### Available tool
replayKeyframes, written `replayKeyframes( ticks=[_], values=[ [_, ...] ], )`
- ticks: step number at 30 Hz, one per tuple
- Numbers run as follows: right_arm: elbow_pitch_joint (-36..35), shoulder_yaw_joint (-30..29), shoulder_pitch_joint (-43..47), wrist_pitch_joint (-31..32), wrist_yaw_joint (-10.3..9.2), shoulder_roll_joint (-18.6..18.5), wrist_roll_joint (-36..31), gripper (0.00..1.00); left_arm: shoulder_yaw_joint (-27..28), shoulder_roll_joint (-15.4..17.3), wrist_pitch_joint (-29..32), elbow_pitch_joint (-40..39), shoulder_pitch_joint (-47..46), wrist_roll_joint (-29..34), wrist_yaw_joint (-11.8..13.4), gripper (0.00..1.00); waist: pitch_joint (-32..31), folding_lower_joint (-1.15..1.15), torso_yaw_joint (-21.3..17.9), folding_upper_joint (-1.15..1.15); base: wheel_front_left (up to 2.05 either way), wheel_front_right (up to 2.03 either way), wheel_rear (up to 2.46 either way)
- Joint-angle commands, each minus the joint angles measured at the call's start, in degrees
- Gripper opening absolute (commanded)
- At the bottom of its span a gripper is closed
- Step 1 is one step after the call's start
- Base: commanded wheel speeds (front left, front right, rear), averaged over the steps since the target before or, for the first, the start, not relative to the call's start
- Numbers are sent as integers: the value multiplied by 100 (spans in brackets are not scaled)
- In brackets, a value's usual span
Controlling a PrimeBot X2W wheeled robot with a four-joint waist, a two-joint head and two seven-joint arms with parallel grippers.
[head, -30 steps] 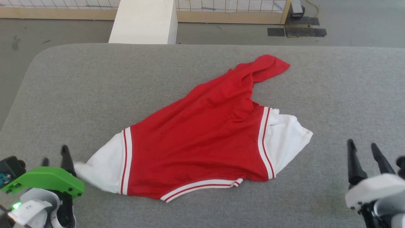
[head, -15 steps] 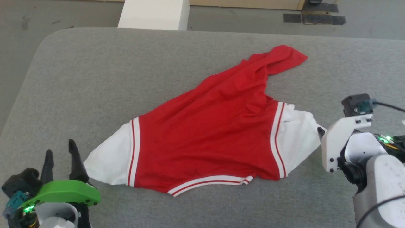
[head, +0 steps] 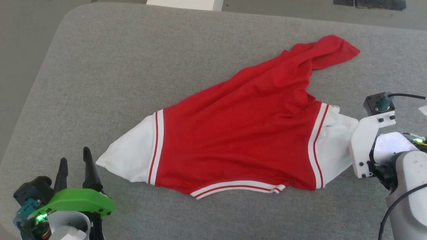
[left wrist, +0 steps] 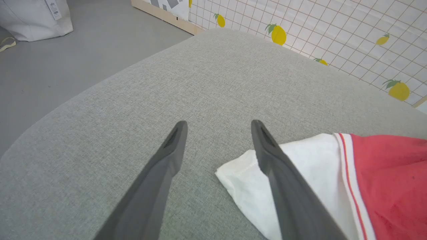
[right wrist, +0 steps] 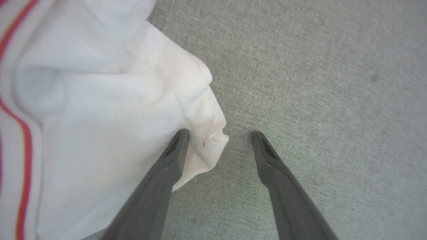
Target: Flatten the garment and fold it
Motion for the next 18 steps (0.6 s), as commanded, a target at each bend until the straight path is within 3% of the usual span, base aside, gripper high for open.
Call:
replayKeyframes(
  ticks=[1,2,7,13,18],
  values=[
    [162,66,123,66,-5,87,99,16,-4,6,-16,29,-117,-26,-41,100,48,0,41,0,0,0,0],
    [117,66,128,47,-5,77,140,0,-15,22,25,43,-129,-34,-44,100,47,0,38,0,0,0,0],
    [-252,-280,134,-206,-5,203,444,0,-69,146,570,-9,-121,-146,94,100,-13,0,-15,0,0,0,0],
    [-844,-514,410,-365,-5,401,536,0,-334,496,2220,-245,-115,-529,341,100,-89,0,-157,0,0,0,0],
    [-1216,-469,627,-371,-5,491,595,0,-480,733,3043,-170,-264,-698,410,100,-39,0,-306,0,0,0,0]
  ],
)
